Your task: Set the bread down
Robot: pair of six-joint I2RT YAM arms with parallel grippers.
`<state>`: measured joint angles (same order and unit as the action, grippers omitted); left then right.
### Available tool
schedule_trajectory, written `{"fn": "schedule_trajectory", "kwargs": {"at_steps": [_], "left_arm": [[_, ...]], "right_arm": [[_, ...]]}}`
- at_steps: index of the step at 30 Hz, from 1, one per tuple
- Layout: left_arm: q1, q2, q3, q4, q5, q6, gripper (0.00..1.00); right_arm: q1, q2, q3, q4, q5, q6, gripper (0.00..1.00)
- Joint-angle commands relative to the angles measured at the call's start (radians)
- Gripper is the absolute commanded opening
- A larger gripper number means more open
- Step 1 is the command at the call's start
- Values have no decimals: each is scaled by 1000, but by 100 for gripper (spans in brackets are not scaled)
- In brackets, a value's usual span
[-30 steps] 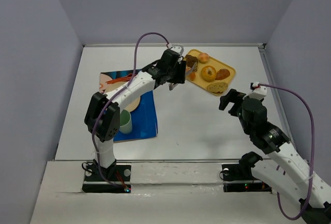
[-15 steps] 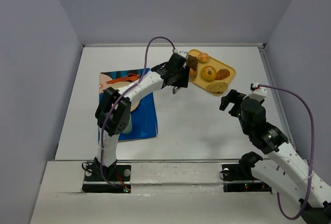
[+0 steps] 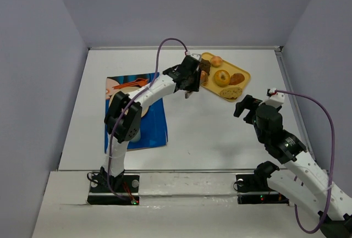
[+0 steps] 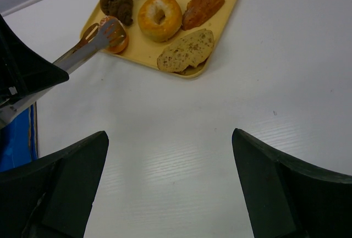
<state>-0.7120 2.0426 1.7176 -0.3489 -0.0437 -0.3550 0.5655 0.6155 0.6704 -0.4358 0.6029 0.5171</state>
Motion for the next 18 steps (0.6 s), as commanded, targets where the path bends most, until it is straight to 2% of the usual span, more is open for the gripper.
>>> {"fn": "schedule_trajectory", "kwargs": {"at_steps": [1, 7, 10, 11, 14, 16, 18], "left_arm": [[-6, -142, 33, 5, -33, -10, 25], [-6, -347, -84, 8, -129, -47, 24], [-4, -487, -183, -30, -240, -96, 26], [-1, -548, -232, -51, -318, -134, 29], [22, -619, -283, -211, -404, -228, 28], [42, -721, -321, -328, -491, -329, 28], [54, -774, -351, -405, -519, -393, 30]], "right_arm": [[4, -5, -5, 43, 29, 8, 100], [4, -5, -3, 42, 17, 6, 100], [4, -3, -3, 45, 8, 6, 100], [4, 0, -5, 45, 6, 6, 100], [4, 7, -9, 52, 3, 6, 100], [4, 21, -8, 54, -3, 4, 100], [4, 30, -9, 57, -8, 6, 100]]}}
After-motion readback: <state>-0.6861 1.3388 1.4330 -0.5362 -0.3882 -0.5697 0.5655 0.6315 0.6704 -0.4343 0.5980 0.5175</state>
